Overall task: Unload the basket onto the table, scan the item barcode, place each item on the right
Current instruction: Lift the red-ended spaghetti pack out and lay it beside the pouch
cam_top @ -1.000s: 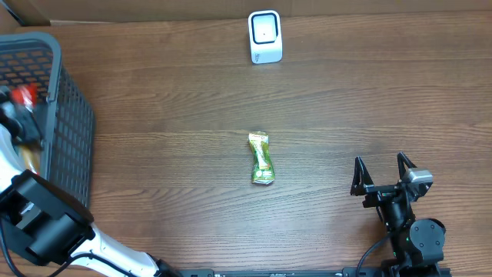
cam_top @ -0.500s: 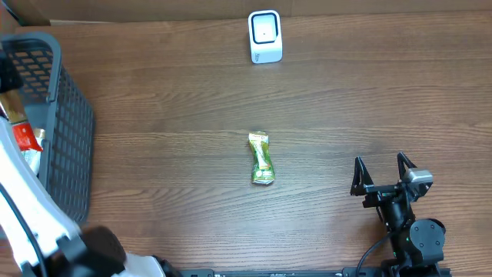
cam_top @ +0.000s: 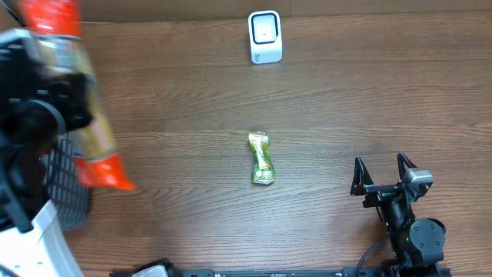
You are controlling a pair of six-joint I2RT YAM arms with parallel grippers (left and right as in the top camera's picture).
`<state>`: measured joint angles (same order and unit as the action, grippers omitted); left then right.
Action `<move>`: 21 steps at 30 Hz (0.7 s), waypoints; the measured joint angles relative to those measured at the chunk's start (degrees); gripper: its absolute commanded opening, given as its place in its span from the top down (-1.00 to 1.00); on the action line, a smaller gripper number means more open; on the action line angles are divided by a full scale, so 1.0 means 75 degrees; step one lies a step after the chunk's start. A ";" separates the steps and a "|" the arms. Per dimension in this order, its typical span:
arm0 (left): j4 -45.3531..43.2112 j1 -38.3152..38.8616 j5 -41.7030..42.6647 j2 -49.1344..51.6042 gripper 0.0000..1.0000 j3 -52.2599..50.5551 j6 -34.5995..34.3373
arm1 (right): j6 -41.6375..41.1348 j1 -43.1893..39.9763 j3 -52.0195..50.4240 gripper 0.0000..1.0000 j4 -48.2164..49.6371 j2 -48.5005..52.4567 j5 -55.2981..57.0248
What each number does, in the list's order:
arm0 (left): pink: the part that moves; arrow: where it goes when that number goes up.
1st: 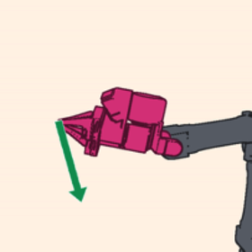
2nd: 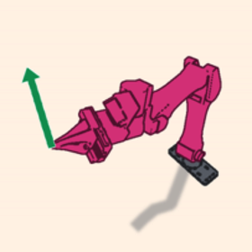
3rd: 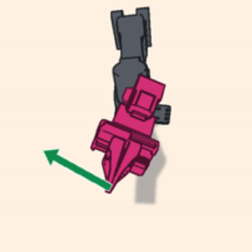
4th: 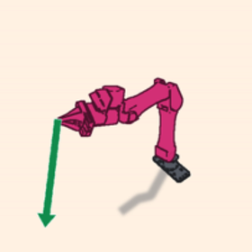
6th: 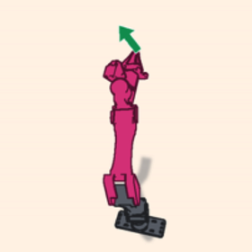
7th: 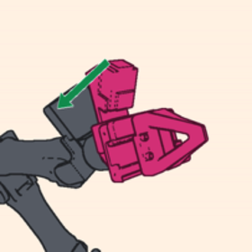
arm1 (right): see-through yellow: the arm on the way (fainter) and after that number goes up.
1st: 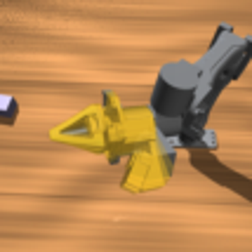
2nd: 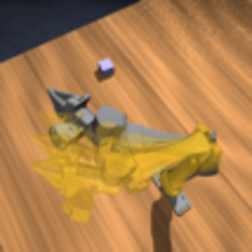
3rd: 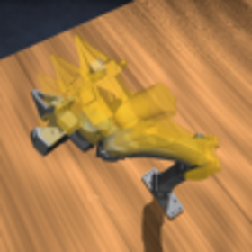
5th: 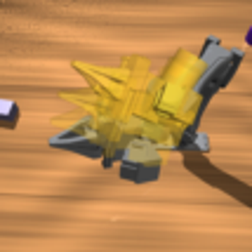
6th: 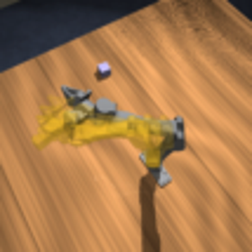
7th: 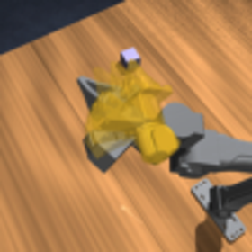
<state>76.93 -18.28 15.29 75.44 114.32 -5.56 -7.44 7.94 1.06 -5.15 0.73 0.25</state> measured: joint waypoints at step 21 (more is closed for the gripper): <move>-0.4065 0.4465 -0.0184 0.2655 0.92 -0.5829 -0.2713 | 0.0000 0.0000 0.0000 -1.00 0.0003 0.0000 0.0000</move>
<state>46.44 15.20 13.91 95.35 70.61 -25.91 -7.44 7.94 1.06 -5.13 0.73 0.25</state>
